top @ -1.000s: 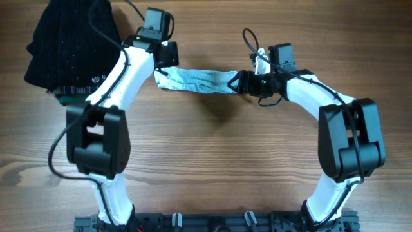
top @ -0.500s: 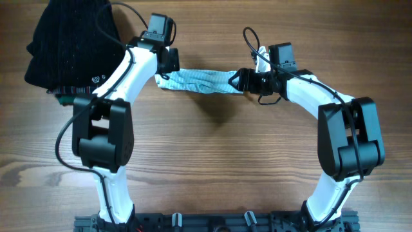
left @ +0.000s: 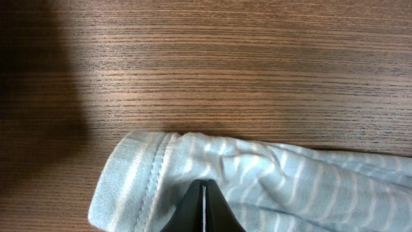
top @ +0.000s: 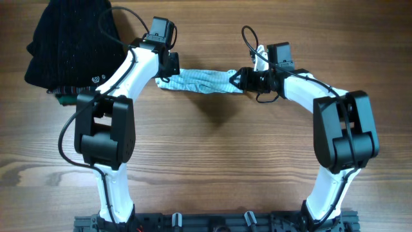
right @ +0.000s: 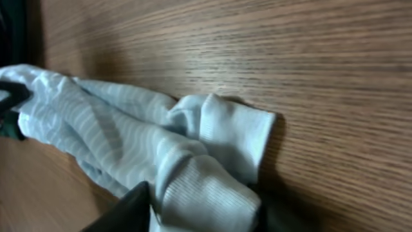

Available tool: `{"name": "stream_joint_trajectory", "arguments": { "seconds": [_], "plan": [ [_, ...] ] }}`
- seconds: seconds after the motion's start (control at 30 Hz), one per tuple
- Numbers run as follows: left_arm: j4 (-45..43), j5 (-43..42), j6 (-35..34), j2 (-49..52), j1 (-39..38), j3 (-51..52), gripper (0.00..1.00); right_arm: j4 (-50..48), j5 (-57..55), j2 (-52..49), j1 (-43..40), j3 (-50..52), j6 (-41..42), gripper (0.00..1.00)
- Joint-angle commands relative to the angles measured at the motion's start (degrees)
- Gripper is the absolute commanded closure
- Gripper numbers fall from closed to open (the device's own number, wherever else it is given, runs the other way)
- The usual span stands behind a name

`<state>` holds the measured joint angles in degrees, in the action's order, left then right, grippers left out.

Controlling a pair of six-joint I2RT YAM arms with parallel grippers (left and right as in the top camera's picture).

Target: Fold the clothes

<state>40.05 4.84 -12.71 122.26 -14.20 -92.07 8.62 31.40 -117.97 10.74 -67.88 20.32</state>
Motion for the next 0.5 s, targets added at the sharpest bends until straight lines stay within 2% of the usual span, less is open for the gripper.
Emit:
{"name": "stream_joint_trajectory", "arguments": {
  "seconds": [0.0,0.03,0.07,0.27,0.47],
  "plan": [
    [0.0,0.4,0.5,0.5,-0.2,0.3,0.96,0.6,-0.9,-3.1,0.2,0.6,0.8,0.88],
    [0.0,0.4,0.5,0.5,-0.2,0.3,0.96,0.6,-0.5,-3.1,0.2,0.6,0.8,0.94],
    [0.0,0.4,0.5,0.5,-0.2,0.3,0.96,0.6,-0.4,-3.1,0.1,0.6,0.8,0.96],
    [0.1,0.4,0.5,0.4,-0.2,0.3,0.90,1.8,0.4,-2.5,-1.6,0.6,0.5,0.96],
    [0.2,0.4,0.5,0.4,-0.2,0.2,0.89,8.0,0.6,0.8,-8.5,0.6,-5.4,0.96]
  ]
}}
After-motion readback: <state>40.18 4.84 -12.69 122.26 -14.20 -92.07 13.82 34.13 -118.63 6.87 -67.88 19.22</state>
